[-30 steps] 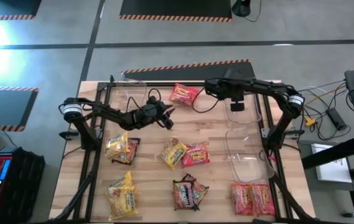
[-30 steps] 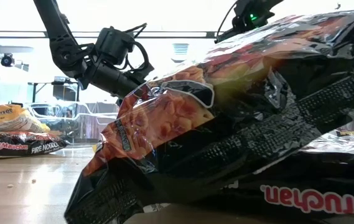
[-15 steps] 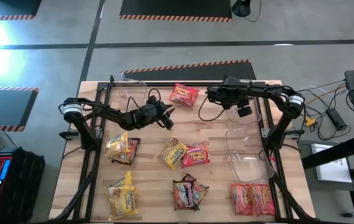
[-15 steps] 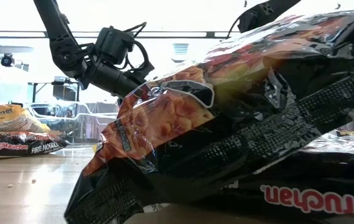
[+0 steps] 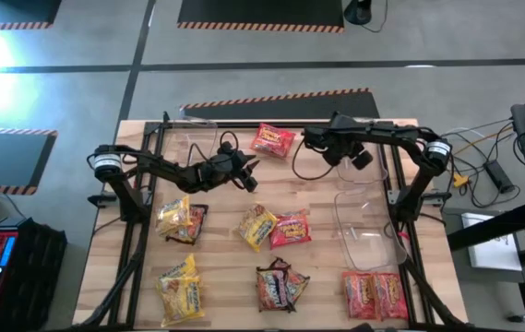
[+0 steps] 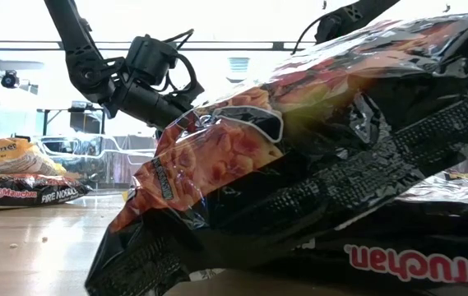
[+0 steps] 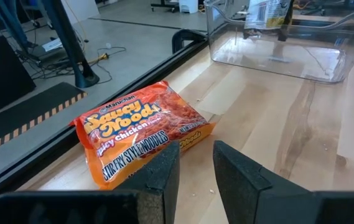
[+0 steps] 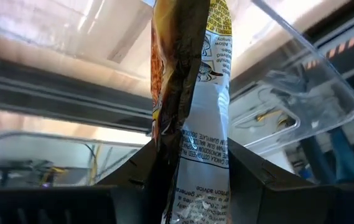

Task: Sort Maruchan noodles
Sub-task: Put the black noodle pack into the top right transparent bin

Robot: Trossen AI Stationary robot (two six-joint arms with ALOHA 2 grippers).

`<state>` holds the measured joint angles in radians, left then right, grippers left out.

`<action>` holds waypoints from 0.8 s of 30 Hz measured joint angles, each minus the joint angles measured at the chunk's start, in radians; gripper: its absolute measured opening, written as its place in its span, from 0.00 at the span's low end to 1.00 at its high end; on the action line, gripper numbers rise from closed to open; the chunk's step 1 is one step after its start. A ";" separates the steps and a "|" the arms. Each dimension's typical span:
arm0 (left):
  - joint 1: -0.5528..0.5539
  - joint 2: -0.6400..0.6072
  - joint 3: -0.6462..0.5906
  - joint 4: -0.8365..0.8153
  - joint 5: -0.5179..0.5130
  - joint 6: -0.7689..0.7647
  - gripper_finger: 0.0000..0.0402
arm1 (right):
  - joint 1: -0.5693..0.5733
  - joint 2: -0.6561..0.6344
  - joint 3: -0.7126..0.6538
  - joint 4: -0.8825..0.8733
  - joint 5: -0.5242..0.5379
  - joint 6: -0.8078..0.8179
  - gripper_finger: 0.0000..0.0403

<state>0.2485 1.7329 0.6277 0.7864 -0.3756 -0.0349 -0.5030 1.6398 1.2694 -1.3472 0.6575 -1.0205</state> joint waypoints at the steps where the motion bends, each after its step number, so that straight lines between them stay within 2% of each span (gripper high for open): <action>1: 0.000 0.000 0.000 0.000 0.000 0.000 0.20 | -0.003 0.000 0.000 0.000 0.000 -0.017 0.30; 8: 0.002 0.000 0.000 0.006 -0.001 0.009 0.20 | -0.050 0.000 -0.001 0.014 0.000 -0.038 0.30; 14: 0.002 0.000 0.000 0.007 -0.002 0.018 0.20 | -0.093 0.001 -0.021 0.106 0.000 -0.038 0.30; 24: 0.002 0.000 0.000 0.007 -0.003 0.019 0.20 | -0.136 0.071 -0.025 0.107 0.001 -0.078 0.30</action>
<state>0.2508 1.7329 0.6277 0.7937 -0.3790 -0.0163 -0.6390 1.7105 1.2446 -1.2404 0.6582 -1.0986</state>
